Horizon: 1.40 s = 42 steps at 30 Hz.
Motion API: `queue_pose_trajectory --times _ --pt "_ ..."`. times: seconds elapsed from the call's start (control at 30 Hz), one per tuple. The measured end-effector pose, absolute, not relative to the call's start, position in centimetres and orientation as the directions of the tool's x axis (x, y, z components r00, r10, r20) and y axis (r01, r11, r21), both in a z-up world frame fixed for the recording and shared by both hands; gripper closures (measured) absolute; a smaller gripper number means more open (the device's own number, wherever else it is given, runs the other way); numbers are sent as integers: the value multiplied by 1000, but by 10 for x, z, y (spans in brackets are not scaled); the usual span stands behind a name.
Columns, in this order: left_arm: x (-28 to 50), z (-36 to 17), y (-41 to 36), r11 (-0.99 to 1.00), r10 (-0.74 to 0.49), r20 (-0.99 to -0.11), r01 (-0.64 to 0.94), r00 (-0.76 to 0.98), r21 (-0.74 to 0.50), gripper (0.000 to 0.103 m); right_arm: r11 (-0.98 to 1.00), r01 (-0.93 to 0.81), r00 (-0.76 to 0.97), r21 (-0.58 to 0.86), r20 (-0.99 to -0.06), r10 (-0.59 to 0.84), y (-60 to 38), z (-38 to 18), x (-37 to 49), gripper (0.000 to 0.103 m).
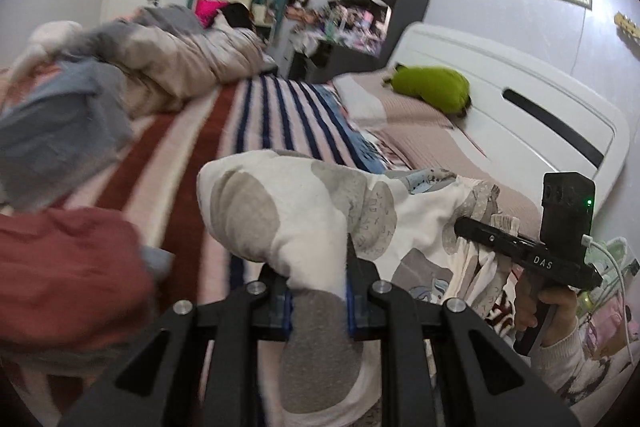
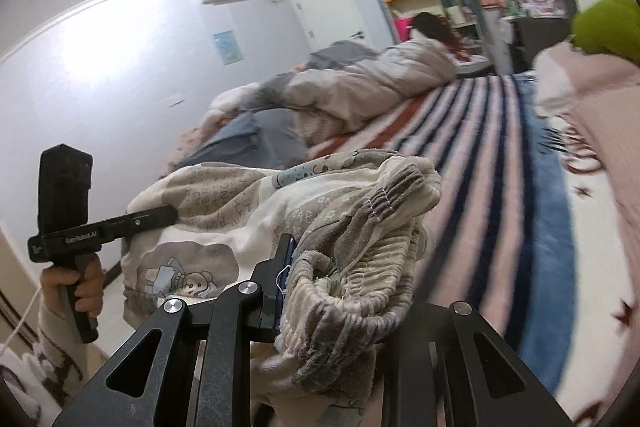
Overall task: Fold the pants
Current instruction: 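Carry the folded pants with both grippers toward the clothes pile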
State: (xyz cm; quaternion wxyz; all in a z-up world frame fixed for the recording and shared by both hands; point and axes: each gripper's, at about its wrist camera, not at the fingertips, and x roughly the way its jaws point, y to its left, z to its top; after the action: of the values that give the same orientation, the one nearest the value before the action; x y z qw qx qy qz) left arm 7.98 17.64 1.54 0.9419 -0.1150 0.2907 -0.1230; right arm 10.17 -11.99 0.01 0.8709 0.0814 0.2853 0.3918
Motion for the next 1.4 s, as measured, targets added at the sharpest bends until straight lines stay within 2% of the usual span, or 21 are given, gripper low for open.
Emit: queue_pose_trajectory --times 0.27,0.7,1.0,1.4 --pt "62 35 287 959 -211 -514 74 831 -275 88 611 -717 455 337 -438 776 -8 20 115 85" --pt "54 45 440 959 -84 -556 -84 827 -270 88 476 -803 302 357 -445 843 145 15 142 85" --pt "58 34 491 949 -60 -614 -146 787 -280 88 403 -833 200 378 -474 857 203 1 148 85" --pt "81 -28 517 932 -72 -691 -198 720 -303 87 425 -822 160 380 -563 811 227 -41 157 84"
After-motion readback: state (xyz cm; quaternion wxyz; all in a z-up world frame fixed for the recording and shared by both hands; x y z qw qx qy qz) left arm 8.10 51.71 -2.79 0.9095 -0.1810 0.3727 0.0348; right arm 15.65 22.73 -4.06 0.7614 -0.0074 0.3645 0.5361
